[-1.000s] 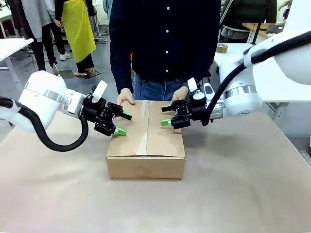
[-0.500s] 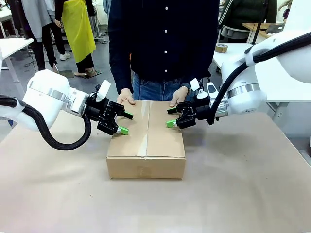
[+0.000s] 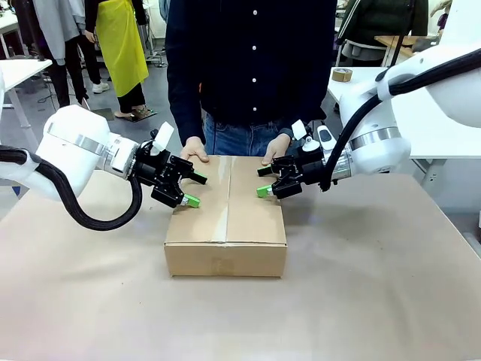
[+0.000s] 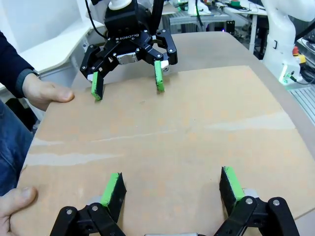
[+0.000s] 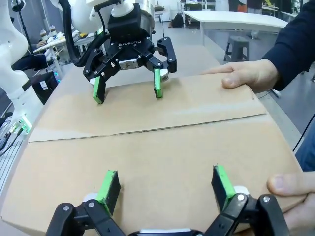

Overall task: Pack the gift set into the box.
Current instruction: Press and hold the closed box until the human finishes sealing it.

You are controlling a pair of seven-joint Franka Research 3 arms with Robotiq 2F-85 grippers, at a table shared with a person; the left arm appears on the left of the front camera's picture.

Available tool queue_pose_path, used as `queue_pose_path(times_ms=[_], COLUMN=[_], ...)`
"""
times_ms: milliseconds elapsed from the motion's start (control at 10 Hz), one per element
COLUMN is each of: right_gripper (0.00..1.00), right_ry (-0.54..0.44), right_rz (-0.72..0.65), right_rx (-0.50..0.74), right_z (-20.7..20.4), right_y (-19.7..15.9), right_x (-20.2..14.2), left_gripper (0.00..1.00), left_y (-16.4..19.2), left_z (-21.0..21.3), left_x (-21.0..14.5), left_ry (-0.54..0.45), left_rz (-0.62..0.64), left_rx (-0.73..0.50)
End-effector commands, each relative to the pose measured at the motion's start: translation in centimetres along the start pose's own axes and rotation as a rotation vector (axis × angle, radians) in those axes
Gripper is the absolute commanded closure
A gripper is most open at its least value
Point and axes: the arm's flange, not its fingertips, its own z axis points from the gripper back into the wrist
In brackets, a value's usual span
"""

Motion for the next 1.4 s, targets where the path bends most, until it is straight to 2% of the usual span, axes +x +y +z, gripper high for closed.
queue_pose_path(times_ms=[0, 1300], right_gripper=[0.00, 0.00], right_ry=[-0.008, -0.008], right_rz=[-0.006, -0.006], right_rx=[-0.011, -0.011], right_z=[0.05, 0.05], right_y=[0.19, 0.19], right_x=[-0.37, -0.37], left_gripper=[0.00, 0.00], left_y=[-0.25, -0.25], left_z=[-0.02, -0.02], left_x=[-0.37, -0.37], left_ry=[-0.013, -0.013], left_rz=[-0.010, -0.010], left_rx=[0.002, 0.002])
